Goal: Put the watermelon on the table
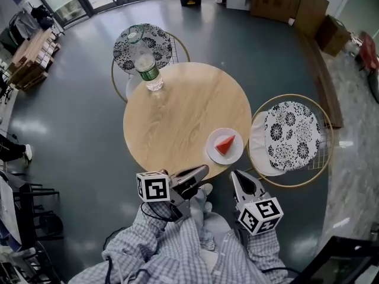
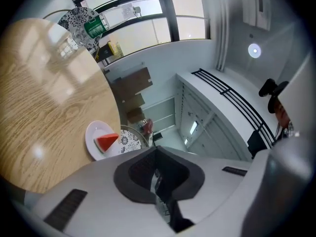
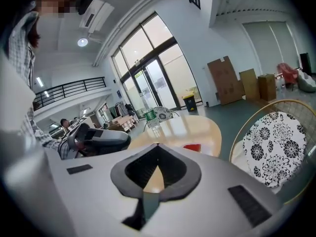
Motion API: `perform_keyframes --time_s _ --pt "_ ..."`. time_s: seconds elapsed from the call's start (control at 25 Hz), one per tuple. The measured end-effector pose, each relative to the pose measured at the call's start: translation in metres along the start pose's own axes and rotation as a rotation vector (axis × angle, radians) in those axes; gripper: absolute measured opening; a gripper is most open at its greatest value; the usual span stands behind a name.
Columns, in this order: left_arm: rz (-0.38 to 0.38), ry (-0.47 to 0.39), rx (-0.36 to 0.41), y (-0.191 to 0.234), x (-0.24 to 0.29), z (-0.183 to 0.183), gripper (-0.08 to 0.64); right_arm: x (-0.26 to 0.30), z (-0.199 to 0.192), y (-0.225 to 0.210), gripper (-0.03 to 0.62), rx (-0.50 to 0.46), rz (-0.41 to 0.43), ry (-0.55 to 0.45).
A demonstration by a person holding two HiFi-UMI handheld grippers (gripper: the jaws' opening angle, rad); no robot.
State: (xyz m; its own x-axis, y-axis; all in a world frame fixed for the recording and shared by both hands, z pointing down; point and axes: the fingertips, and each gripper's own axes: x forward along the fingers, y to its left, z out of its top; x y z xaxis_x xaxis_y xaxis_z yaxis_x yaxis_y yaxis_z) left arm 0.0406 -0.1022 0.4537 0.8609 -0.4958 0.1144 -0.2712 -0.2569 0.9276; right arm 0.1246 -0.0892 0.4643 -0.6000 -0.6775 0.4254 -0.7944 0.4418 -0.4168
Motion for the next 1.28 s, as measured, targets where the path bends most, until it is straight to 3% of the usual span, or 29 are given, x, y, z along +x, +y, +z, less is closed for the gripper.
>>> perform_keyframes --time_s 0.28,0.68,1.04,1.28 --pt "-0.003 -0.05 0.023 -0.025 -0.02 -0.016 0.006 -0.038 -0.007 0.008 0.008 0.03 -0.011 -0.046" --pt "0.02 -0.137 0.069 -0.041 -0.061 -0.031 0.006 -0.052 -0.013 0.042 0.008 -0.012 0.061 -0.079" --pt "0.052 -0.227 0.116 -0.063 -0.107 -0.019 0.006 -0.035 0.002 0.089 0.008 -0.075 0.153 -0.094" --pt "0.047 -0.243 0.131 -0.069 -0.122 -0.002 0.006 -0.015 0.023 0.103 0.008 -0.032 0.178 -0.141"
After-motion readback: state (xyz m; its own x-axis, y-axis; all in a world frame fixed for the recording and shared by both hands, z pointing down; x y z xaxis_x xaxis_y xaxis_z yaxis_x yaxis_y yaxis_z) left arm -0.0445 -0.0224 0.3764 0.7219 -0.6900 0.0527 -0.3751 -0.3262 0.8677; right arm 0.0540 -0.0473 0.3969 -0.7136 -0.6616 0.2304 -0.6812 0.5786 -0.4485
